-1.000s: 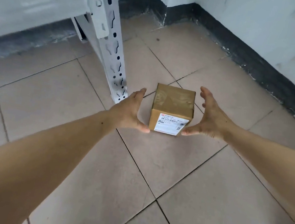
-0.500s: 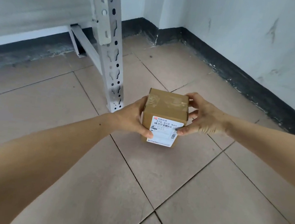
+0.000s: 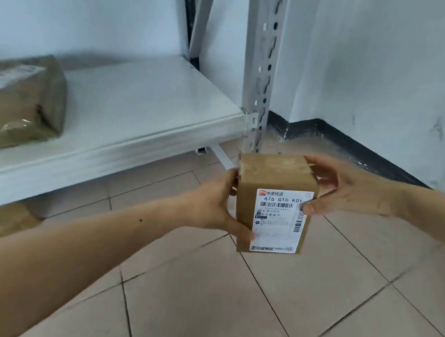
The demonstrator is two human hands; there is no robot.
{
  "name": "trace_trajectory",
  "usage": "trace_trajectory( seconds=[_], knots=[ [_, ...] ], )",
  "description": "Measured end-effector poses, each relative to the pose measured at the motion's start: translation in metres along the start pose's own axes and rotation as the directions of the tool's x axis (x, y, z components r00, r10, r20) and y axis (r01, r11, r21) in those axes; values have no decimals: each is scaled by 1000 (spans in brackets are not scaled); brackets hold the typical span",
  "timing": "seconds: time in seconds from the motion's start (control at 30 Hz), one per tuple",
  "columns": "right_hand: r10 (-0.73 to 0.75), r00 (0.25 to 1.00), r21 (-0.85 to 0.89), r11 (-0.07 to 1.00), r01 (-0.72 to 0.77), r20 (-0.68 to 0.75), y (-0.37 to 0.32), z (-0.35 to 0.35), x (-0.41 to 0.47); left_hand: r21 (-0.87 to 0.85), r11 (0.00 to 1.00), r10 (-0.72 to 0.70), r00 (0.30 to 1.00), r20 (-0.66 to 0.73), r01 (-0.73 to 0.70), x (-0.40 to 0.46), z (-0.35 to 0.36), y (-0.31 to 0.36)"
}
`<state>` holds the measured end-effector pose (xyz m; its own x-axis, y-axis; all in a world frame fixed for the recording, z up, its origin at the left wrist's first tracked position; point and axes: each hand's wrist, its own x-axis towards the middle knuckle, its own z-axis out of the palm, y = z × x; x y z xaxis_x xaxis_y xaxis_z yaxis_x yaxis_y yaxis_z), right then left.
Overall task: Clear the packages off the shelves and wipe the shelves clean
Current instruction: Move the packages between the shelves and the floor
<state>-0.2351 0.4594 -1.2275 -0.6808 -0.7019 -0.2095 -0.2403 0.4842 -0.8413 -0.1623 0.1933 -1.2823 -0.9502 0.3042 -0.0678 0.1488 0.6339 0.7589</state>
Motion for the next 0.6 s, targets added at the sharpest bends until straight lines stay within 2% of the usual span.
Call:
trace_trajectory(
  seconds=[0.17, 0.37, 0.5, 0.6],
  knots=[
    [-165, 986, -22, 986, 165, -2, -79, 4, 9, -8, 1000, -15, 991, -131, 15, -45, -76, 25],
    [-282, 960, -36, 959, 281, -8, -166, 16, 38, -33, 999, -39, 975, -220, 32, -90, -155, 39],
    [-313, 947, 19, 949, 315, -72, -200, 22, 86, -23, 998, -56, 944, -326, 52, -101, -203, 37],
    [-294, 952, 158, 939, 304, -85, -220, 25, 122, -29, 997, -74, 917, -391, 68, -101, -232, 31]
  ],
)
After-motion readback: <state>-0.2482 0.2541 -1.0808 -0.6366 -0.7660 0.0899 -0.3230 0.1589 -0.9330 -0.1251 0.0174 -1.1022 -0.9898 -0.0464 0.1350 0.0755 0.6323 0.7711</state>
